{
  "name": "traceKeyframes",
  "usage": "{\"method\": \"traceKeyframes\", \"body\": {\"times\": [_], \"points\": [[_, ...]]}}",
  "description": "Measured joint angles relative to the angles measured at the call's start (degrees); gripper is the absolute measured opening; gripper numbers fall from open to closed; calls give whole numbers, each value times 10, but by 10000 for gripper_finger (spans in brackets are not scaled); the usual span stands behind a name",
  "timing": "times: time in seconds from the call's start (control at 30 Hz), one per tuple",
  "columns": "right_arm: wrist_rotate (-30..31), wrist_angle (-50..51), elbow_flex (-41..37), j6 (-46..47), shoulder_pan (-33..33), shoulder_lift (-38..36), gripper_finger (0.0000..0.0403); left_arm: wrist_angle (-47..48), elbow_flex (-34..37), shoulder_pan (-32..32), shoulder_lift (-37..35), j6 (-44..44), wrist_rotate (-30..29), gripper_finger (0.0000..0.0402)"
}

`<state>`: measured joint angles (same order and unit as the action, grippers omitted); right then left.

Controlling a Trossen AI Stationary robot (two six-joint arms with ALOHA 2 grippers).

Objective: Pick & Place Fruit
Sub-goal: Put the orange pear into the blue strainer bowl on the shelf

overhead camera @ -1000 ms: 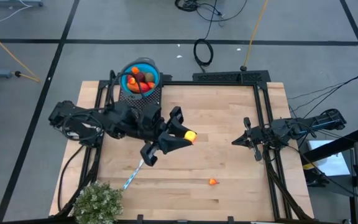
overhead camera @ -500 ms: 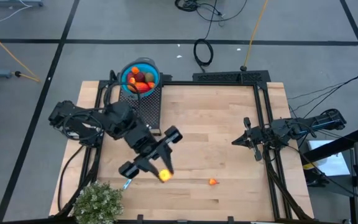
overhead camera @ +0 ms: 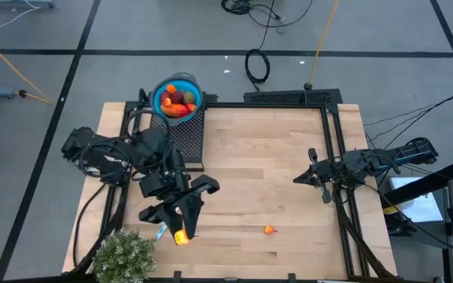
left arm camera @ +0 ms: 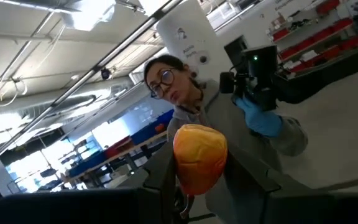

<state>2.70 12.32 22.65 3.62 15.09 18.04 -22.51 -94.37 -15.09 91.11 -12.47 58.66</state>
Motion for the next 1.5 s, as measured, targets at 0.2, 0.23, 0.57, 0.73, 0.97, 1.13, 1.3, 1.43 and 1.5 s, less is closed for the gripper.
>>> {"method": "traceKeyframes", "body": {"times": [0.2, 0.23, 0.57, 0.73, 0.97, 1.13, 1.3, 1.43, 1.5], "points": [[0, 0, 0, 0, 0, 0, 0, 0, 0, 0, 0, -4, 3, 108], [0, 0, 0, 0, 0, 0, 0, 0, 0, 0, 0, 2, 3, 108], [0, 0, 0, 0, 0, 0, 0, 226, 0, 1, 0, 101, -247, 108], [0, 0, 0, 0, 0, 0, 0, 367, 0, 7, 0, 181, -379, 108], [0, 0, 0, 0, 0, 0, 0, 536, 0, 25, 0, 308, -512, 108], [0, 0, 0, 0, 0, 0, 0, 645, 0, 44, 0, 377, -631, 108], [0, 0, 0, 1, 0, 0, 0, 730, 0, 70, 0, 394, -745, 108], [2, 0, 0, 0, 0, 0, 0, 752, 0, 95, 0, 364, -808, 108], [2, 0, 0, 0, 0, 0, 0, 755, 0, 110, 0, 345, -820, 108]]}}
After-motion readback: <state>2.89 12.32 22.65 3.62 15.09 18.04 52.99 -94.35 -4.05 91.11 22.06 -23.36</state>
